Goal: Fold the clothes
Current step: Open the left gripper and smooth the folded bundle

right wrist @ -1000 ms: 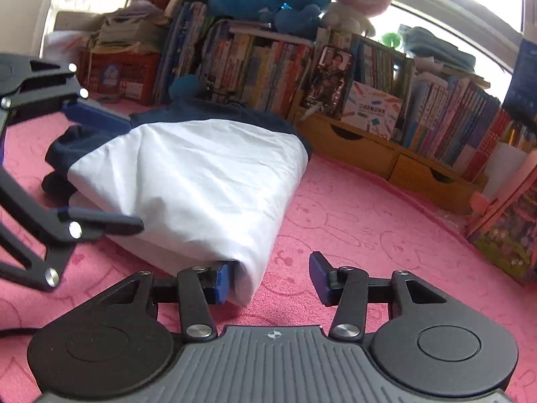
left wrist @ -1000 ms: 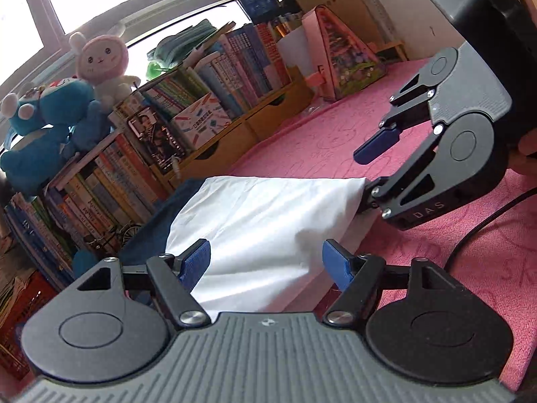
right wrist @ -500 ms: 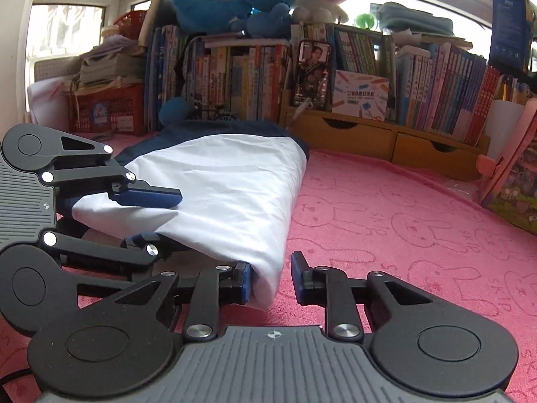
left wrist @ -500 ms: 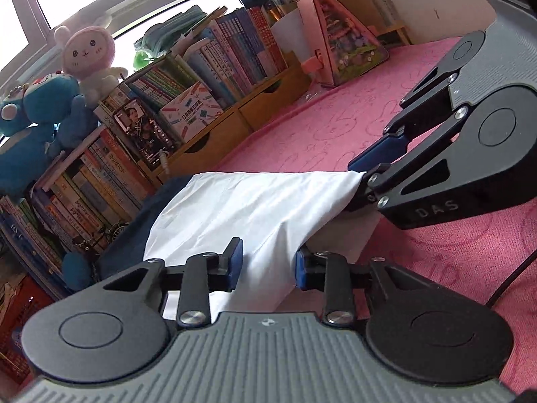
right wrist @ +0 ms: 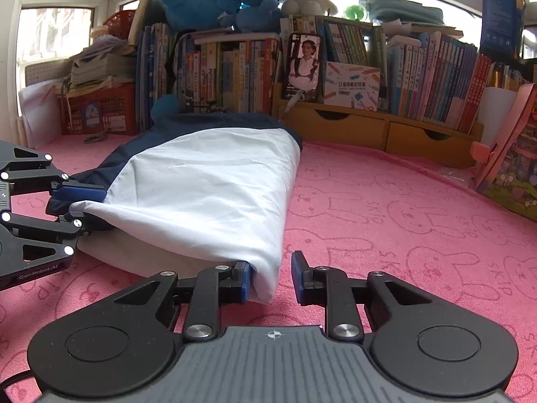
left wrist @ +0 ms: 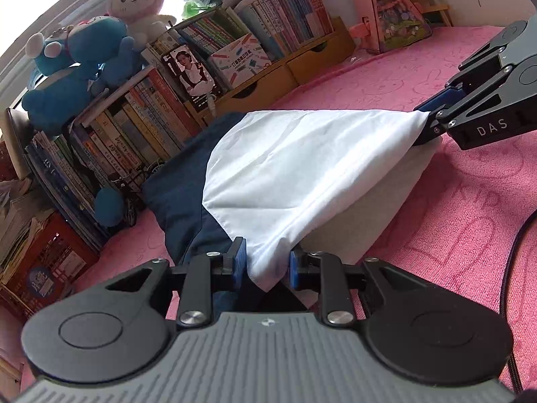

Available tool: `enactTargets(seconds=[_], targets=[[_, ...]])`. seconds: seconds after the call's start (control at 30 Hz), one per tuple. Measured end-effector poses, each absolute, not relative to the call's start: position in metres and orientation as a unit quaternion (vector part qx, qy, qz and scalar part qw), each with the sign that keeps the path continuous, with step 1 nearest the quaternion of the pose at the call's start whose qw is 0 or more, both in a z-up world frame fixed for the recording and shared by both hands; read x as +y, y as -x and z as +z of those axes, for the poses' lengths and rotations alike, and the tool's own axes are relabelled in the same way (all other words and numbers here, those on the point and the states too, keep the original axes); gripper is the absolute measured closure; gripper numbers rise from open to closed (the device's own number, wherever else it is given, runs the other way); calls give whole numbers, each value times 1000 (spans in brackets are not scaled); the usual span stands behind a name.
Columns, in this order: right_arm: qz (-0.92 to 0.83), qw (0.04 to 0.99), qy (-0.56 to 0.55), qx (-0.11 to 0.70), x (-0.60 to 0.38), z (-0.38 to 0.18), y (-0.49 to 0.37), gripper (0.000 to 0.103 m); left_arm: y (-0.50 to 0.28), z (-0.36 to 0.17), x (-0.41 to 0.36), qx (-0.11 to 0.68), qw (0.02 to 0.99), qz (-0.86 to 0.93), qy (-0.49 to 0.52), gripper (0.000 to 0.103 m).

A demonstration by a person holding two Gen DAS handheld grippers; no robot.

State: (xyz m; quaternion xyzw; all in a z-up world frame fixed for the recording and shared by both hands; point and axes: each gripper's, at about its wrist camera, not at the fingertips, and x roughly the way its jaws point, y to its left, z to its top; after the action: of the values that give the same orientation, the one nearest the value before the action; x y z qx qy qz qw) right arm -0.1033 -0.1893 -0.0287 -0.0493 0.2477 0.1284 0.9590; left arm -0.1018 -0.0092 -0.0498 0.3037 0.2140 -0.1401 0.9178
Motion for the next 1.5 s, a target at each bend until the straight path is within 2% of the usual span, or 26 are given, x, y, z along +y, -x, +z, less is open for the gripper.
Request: enactTargets(seconds=[0.5,0.73,1.07,1.2,1.3,1.37,1.5], targets=[[121,958,57,253,-185,-28,104,77,109,-52,12,231,921,-120,-291,79],[121,954,65,266,-187,-31,105,71,112,-54,21,235,922,-114,-286,78],[121,952,65,275,-186,-33,105,69,125,-53,39,246,930,-83,-262,77],[132,947,37,289,-188,-32,98,69,128,-46,60,275,940,-49,-197,77],[137,946,5,295,-191,-31,92,70,138,-31,79,286,953,-60,-83,77],[135,947,-12,292,-191,-28,90,82,148,-21,87,284,955,-85,2,77],[134,955,-18,263,-189,-11,92,83,154,-17,86,296,925,-172,167,73]])
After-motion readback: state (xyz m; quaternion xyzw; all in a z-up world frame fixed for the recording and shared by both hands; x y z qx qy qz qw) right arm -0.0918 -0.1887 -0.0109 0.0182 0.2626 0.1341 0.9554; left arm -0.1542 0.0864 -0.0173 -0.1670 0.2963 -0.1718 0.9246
